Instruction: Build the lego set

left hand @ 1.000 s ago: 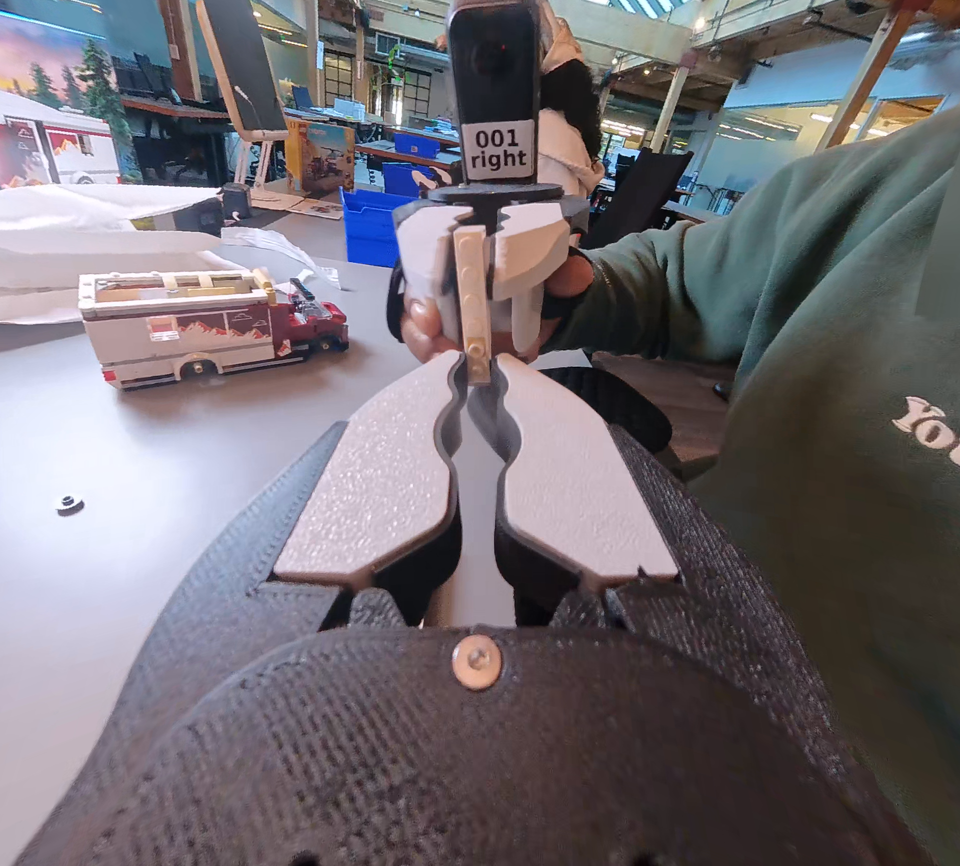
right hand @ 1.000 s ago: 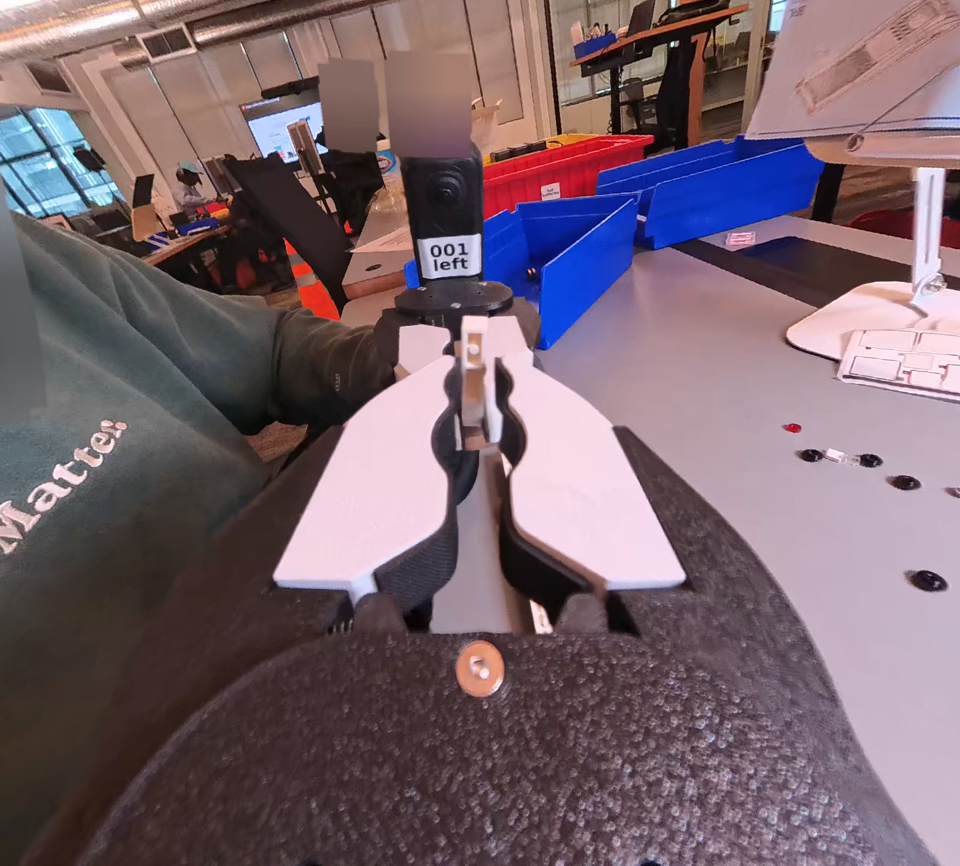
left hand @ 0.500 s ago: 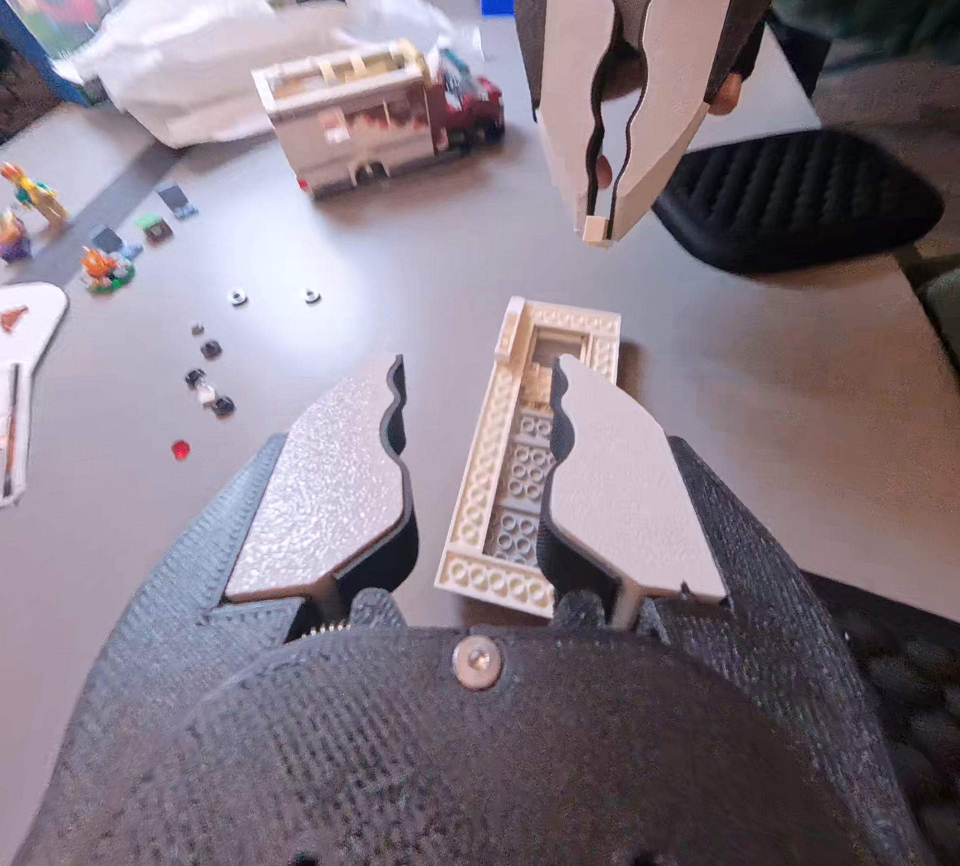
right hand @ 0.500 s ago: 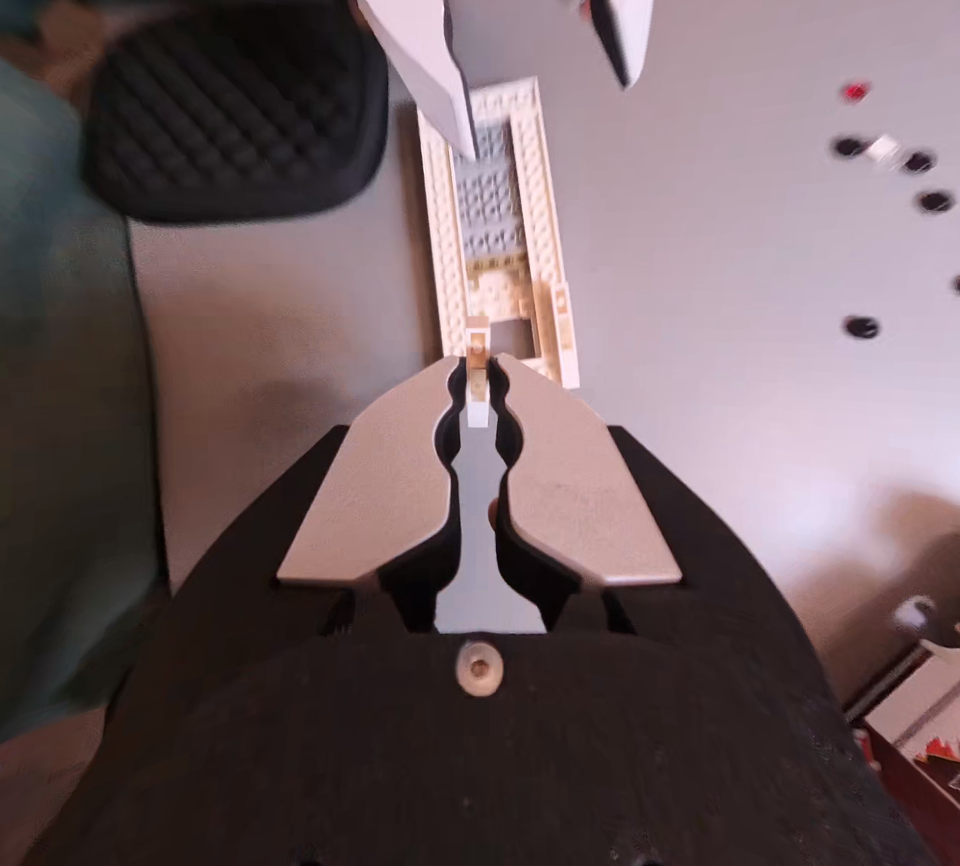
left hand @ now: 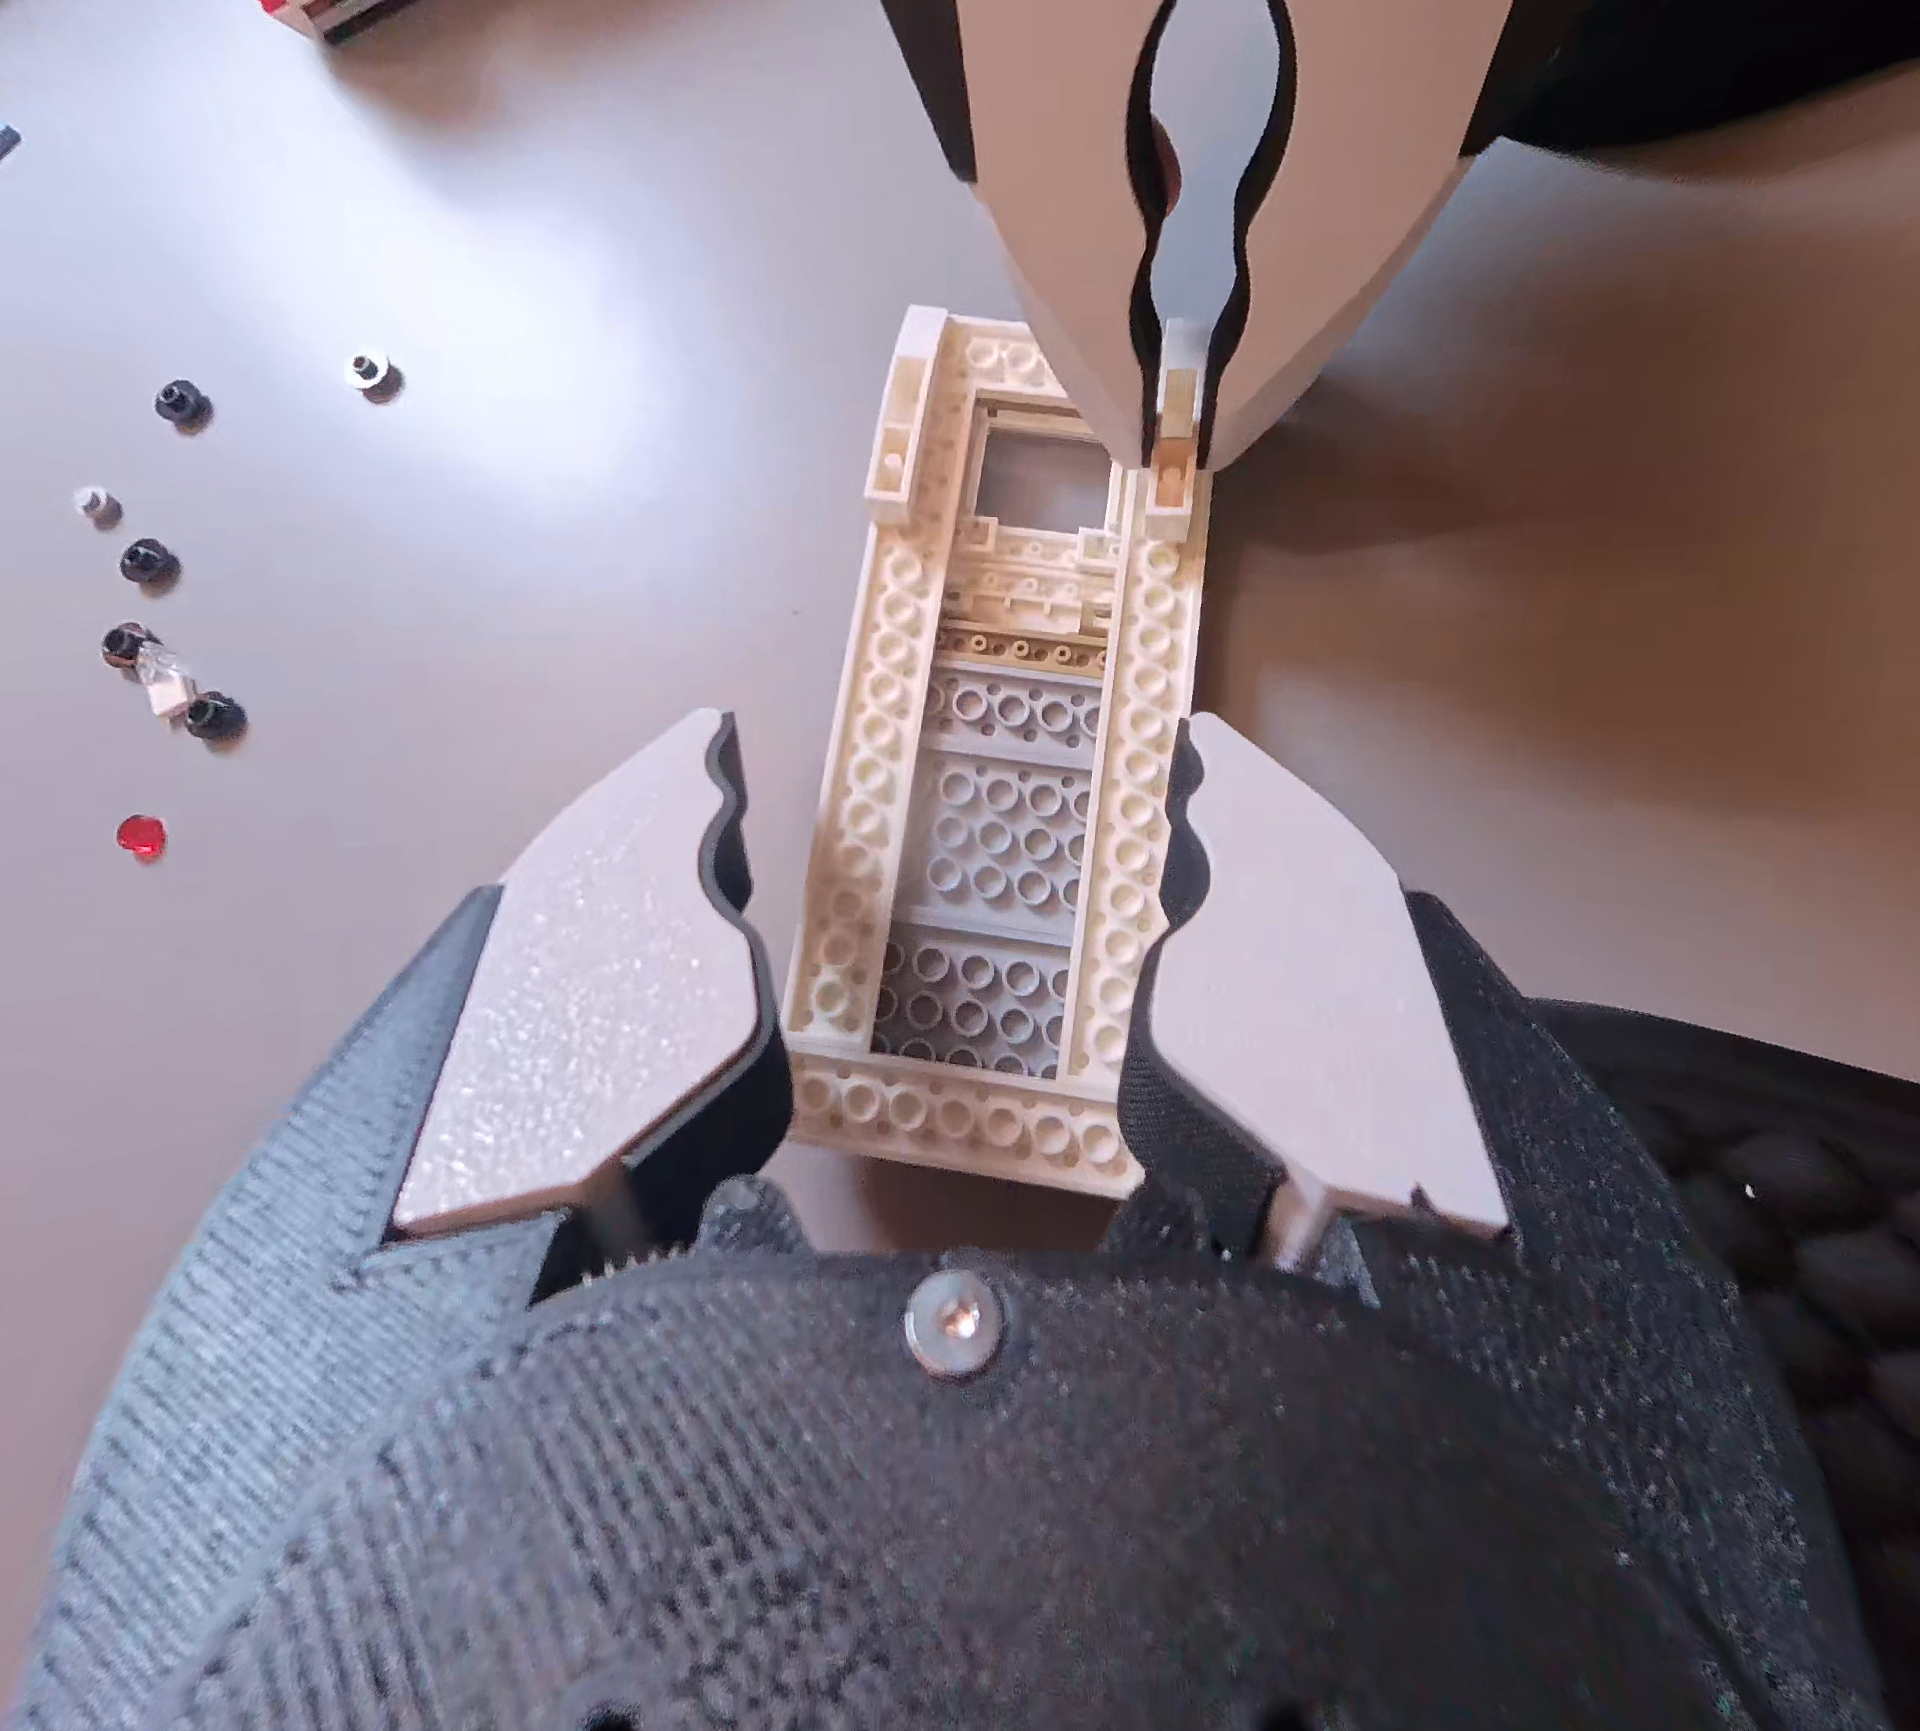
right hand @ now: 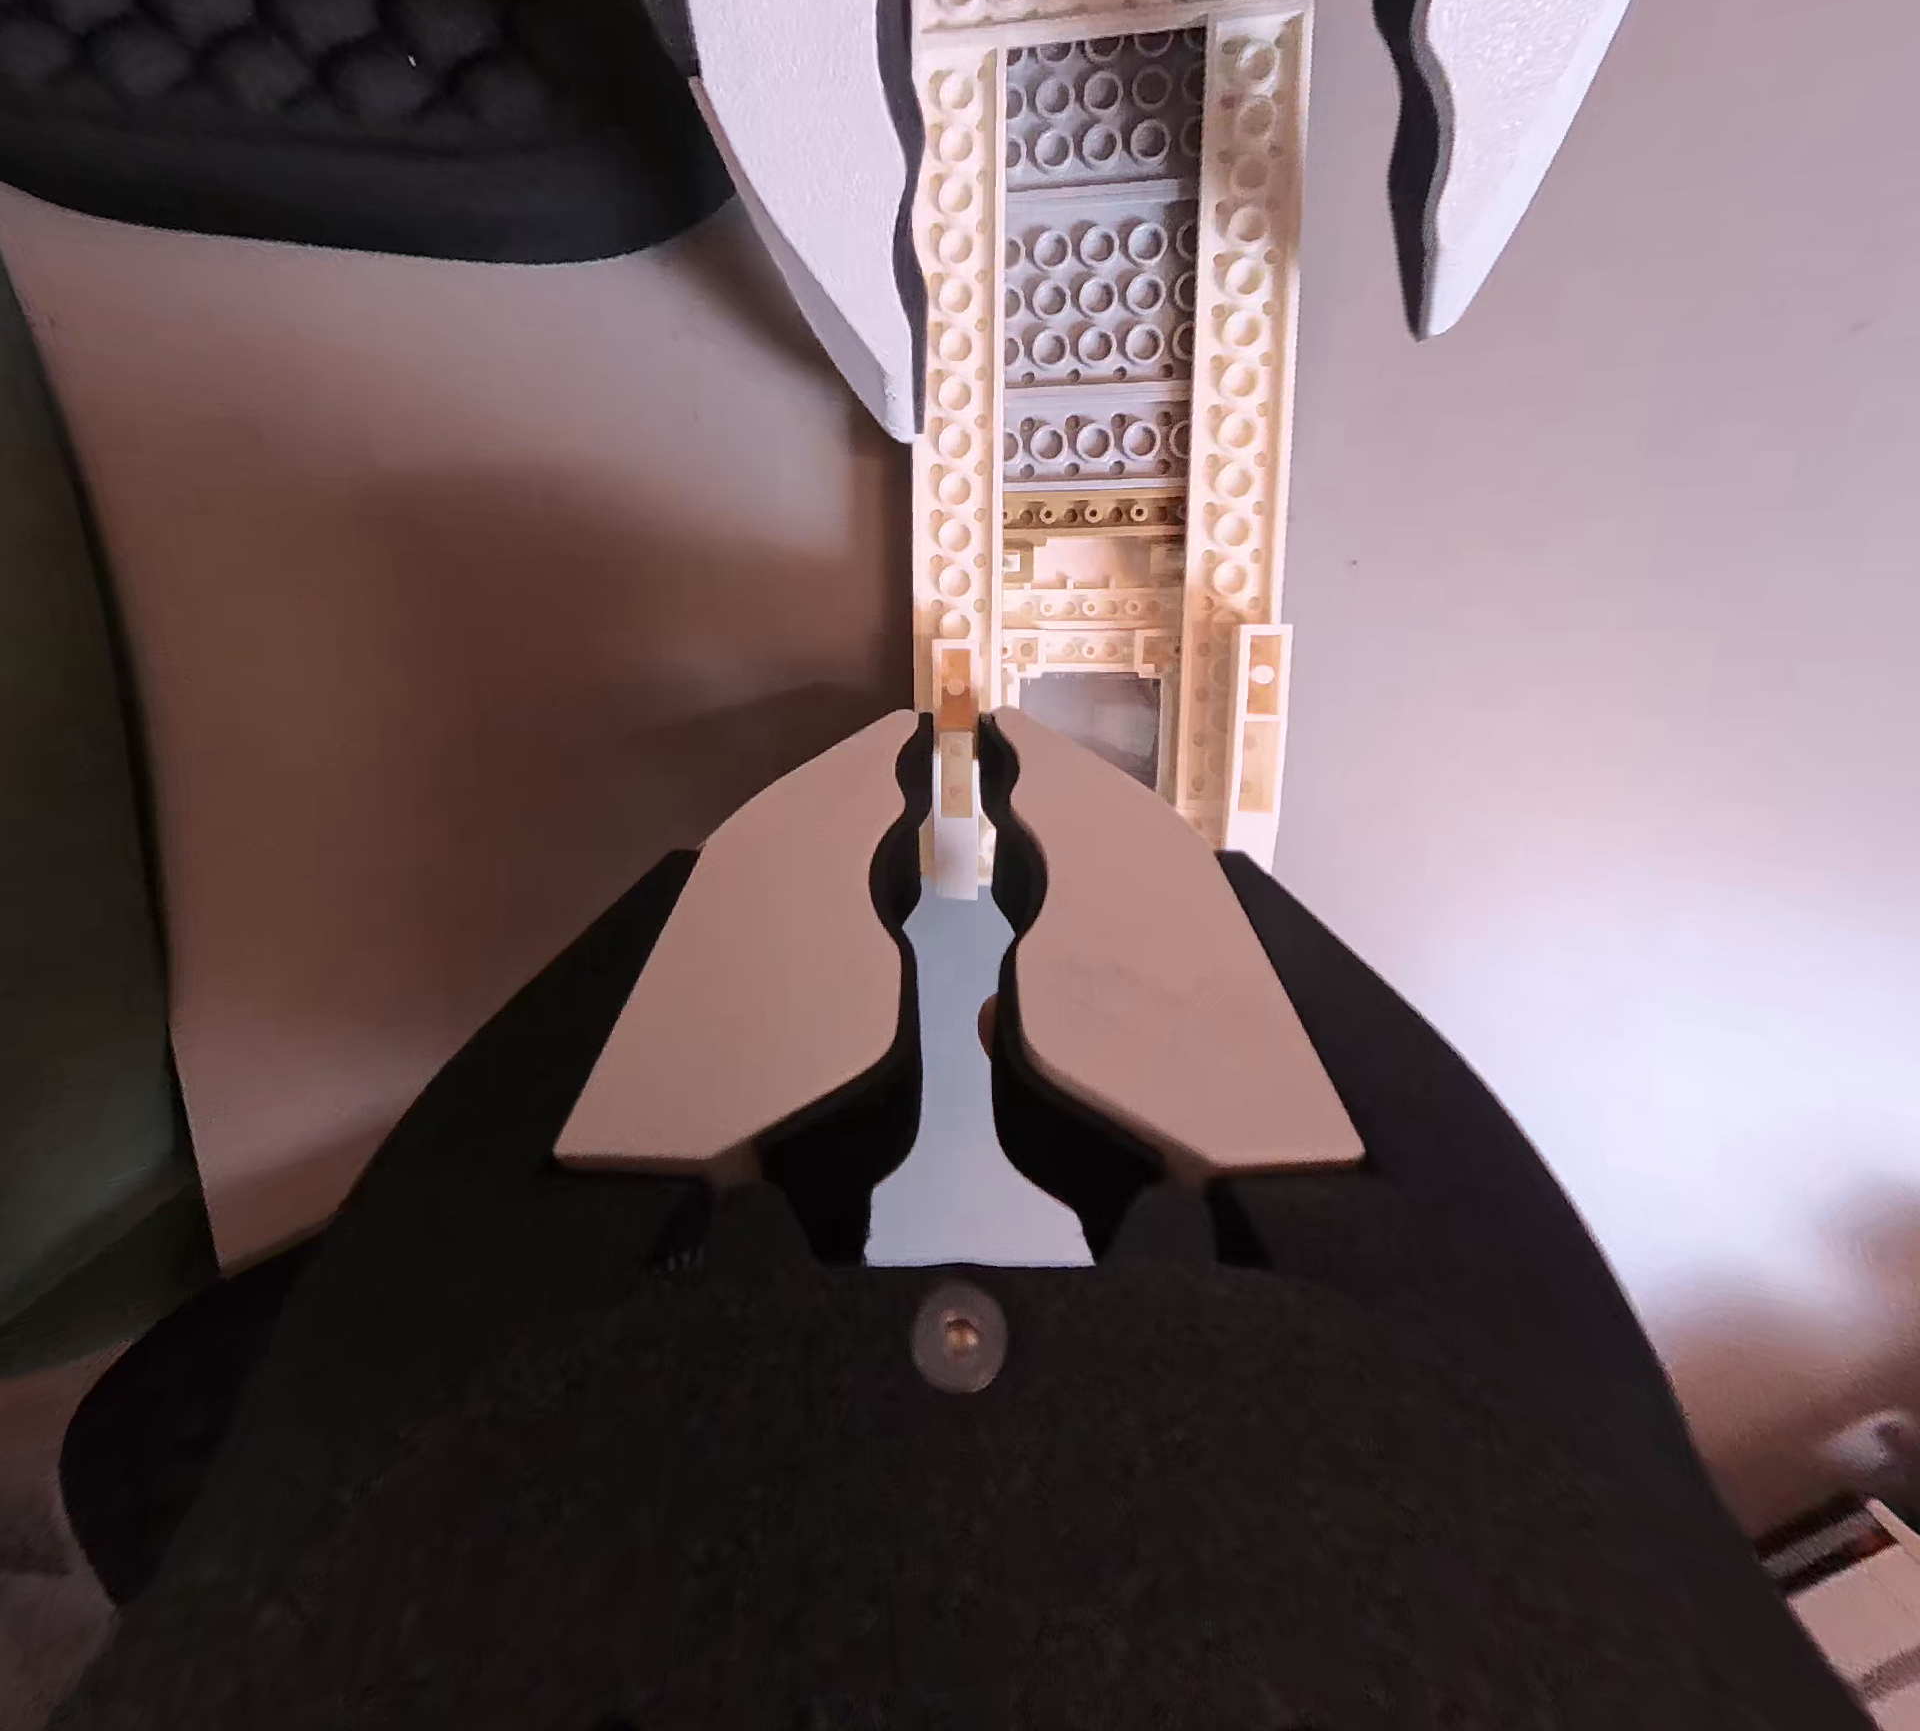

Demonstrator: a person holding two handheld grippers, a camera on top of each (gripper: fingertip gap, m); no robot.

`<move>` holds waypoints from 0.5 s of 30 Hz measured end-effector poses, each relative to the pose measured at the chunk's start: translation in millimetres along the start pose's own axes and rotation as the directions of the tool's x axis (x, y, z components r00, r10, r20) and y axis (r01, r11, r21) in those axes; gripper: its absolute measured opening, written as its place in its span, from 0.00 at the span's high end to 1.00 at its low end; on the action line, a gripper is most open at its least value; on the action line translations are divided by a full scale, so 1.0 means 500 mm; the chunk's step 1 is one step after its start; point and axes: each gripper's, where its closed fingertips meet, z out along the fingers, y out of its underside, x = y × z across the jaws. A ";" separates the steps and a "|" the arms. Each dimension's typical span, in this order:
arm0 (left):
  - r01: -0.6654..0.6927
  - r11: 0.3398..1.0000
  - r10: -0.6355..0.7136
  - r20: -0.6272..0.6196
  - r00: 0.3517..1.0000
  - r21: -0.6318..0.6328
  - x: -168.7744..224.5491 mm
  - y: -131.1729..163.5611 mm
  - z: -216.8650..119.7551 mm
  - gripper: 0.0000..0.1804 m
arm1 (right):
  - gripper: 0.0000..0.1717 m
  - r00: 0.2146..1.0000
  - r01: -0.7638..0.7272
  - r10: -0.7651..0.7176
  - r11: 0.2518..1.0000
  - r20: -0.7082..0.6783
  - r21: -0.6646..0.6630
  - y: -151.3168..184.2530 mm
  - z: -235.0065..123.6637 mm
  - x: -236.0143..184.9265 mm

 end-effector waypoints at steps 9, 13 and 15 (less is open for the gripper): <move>0.047 0.993 -0.056 -0.076 0.996 -0.110 0.026 0.031 0.013 0.55 | 0.96 1.000 -0.012 0.013 0.999 -0.016 0.049 -0.004 0.005 0.001; 0.033 0.992 -0.041 -0.066 0.997 -0.119 0.025 0.031 0.013 0.58 | 0.96 1.000 -0.013 0.014 0.997 -0.015 0.078 -0.003 0.005 0.000; 0.023 0.993 -0.030 -0.062 0.998 -0.120 0.026 0.030 0.013 0.59 | 0.95 1.000 -0.014 0.015 0.996 -0.016 0.092 -0.002 0.004 0.001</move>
